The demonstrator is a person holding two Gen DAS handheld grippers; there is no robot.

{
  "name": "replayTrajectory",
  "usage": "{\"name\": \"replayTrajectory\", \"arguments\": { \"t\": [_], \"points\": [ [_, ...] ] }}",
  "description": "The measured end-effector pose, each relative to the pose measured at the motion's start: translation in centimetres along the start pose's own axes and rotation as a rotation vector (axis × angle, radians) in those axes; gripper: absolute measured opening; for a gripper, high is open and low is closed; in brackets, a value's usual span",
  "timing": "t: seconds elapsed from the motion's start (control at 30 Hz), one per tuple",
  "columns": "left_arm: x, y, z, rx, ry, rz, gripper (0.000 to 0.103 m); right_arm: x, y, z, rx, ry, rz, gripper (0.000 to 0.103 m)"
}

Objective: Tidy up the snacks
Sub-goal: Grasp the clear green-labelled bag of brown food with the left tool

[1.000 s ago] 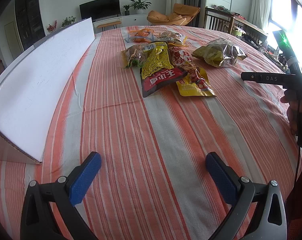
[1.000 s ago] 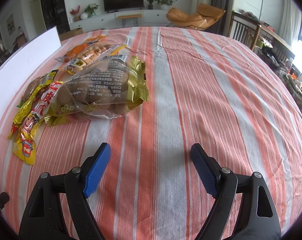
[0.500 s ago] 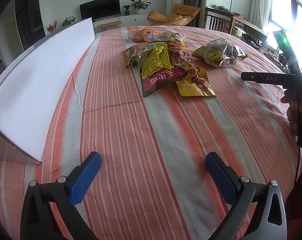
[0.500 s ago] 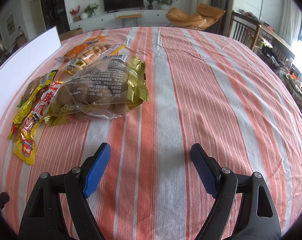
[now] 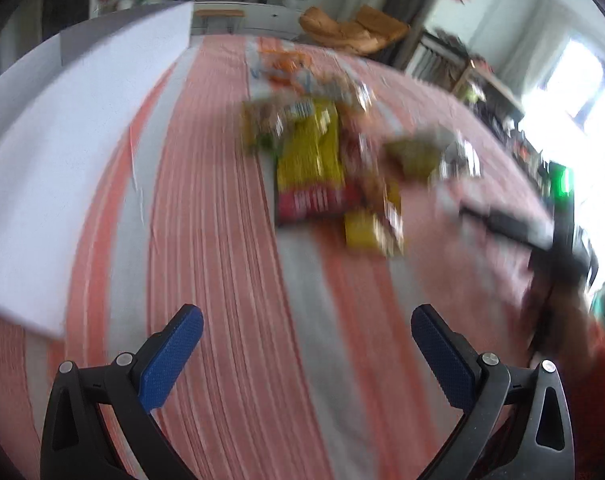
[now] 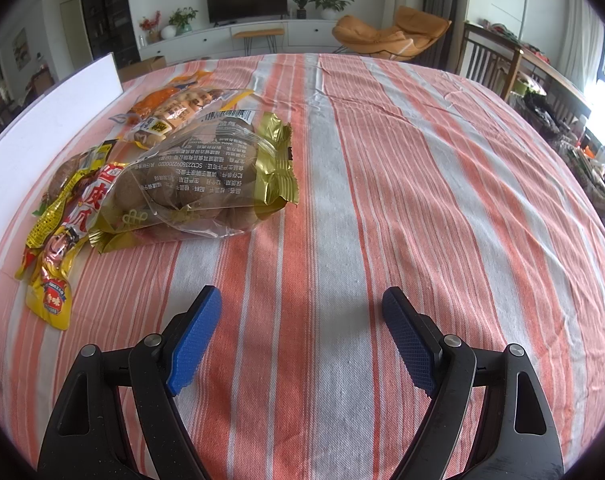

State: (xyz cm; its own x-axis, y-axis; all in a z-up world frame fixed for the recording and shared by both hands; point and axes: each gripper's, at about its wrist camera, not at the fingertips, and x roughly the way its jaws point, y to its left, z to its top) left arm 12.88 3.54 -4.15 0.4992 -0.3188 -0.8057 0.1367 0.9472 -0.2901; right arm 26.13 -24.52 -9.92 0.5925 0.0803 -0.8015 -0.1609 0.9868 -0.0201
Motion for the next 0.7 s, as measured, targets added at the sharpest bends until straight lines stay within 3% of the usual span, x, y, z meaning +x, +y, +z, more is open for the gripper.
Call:
{"name": "replayTrajectory", "arguments": {
  "t": [0.17, 0.37, 0.43, 0.47, 0.5, 0.53, 0.57, 0.7],
  "points": [
    [2.0, 0.0, 8.0, -0.021, -0.023, 0.054, 0.1, 0.0, 0.0, 0.0, 0.0, 0.0, 0.0, 0.085],
    [7.6, 1.5, 14.2, -0.045, 0.045, 0.135, 0.081, 0.0, 0.0, 0.0, 0.0, 0.0, 0.0, 0.085],
    [9.1, 1.7, 14.3, -0.036, 0.082, 0.162, 0.07, 0.0, 0.0, 0.0, 0.0, 0.0, 0.0, 0.085],
    [9.8, 1.8, 14.2, -0.026, 0.097, 0.172, 0.054, 0.0, 0.0, 0.0, 0.0, 0.0, 0.0, 0.085],
    [10.0, 1.9, 14.1, -0.02, 0.098, 0.159, 0.046, 0.0, 0.0, 0.0, 0.0, 0.0, 0.0, 0.085],
    [9.9, 2.1, 13.9, -0.016, 0.088, 0.173, 0.045, 0.0, 0.0, 0.0, 0.001, 0.0, 0.0, 0.085],
    [9.9, 2.2, 13.5, -0.011, 0.09, 0.182, 0.034, 0.0, 0.0, 0.0, 0.001, 0.0, 0.001, 0.085],
    [7.5, 3.0, 10.0, -0.042, 0.124, 0.153, 0.033, 0.0, 0.0, 0.0, 0.001, 0.0, 0.0, 0.085]
  ]
}}
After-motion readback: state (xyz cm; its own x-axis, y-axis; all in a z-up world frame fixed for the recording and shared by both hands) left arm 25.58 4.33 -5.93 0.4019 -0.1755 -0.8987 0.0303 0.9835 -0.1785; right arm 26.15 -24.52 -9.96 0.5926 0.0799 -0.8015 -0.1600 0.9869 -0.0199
